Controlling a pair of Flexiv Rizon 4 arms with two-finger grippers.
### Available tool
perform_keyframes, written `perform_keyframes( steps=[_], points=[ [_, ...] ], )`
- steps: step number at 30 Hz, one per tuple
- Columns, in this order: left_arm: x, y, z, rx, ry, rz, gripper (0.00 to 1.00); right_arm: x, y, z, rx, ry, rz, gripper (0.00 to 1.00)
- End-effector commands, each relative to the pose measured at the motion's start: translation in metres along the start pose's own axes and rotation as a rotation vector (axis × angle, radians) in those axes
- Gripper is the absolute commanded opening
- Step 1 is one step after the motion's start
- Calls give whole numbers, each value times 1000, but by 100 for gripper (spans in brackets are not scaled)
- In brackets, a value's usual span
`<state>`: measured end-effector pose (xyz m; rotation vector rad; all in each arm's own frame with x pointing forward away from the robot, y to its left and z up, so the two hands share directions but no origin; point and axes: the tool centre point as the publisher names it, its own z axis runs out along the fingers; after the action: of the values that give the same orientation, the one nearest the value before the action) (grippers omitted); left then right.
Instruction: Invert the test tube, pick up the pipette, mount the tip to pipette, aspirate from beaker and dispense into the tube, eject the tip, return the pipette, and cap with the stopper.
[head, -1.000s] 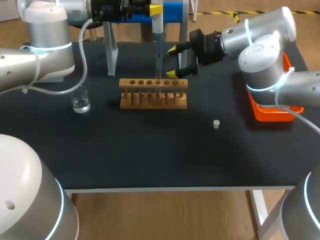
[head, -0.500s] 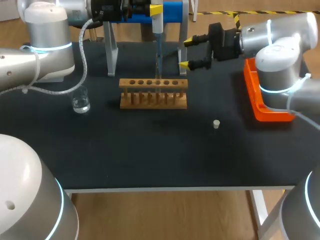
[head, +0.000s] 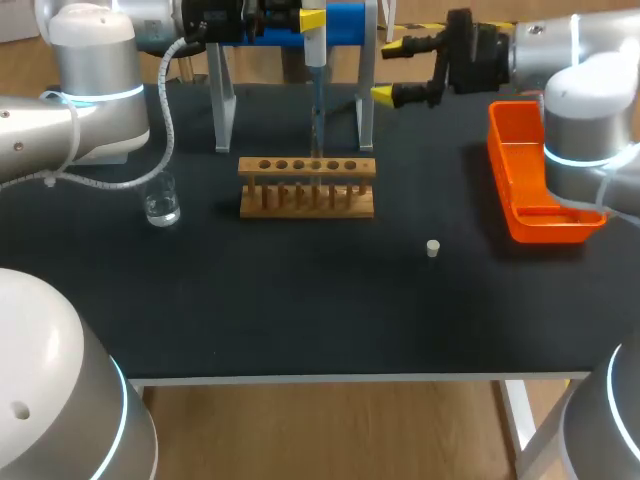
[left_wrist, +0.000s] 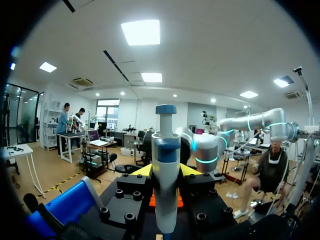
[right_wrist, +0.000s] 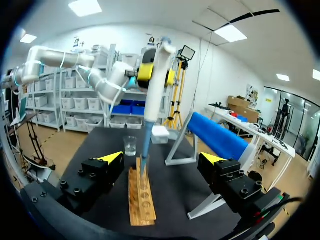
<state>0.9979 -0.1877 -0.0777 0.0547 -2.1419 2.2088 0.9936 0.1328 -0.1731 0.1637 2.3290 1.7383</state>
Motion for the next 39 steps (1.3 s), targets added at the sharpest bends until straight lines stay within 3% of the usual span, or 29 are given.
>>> perform_keyframes(
  steps=[1,18,33,34,35,37,38,39],
  points=[
    [0,0,0,1,-2,1,0,5,25,-18,-7,-5,13,100],
    [0,0,0,1,-2,1,0,7,110,-34,-84,-7,-27,100],
    [0,0,0,1,-2,1,0,8,159,-15,-109,10,-3,100],
    [0,0,0,1,-2,1,0,8,162,-13,-113,13,-3,81],
    [0,0,0,1,-2,1,0,8,165,-12,-119,17,-3,49],
    [0,0,0,1,-2,1,0,9,170,-9,-125,22,-5,37],
    [0,0,0,1,-2,1,0,9,172,-8,-127,24,-7,7],
    [0,0,0,1,-2,1,0,9,174,-6,-128,25,-8,0]
  ],
)
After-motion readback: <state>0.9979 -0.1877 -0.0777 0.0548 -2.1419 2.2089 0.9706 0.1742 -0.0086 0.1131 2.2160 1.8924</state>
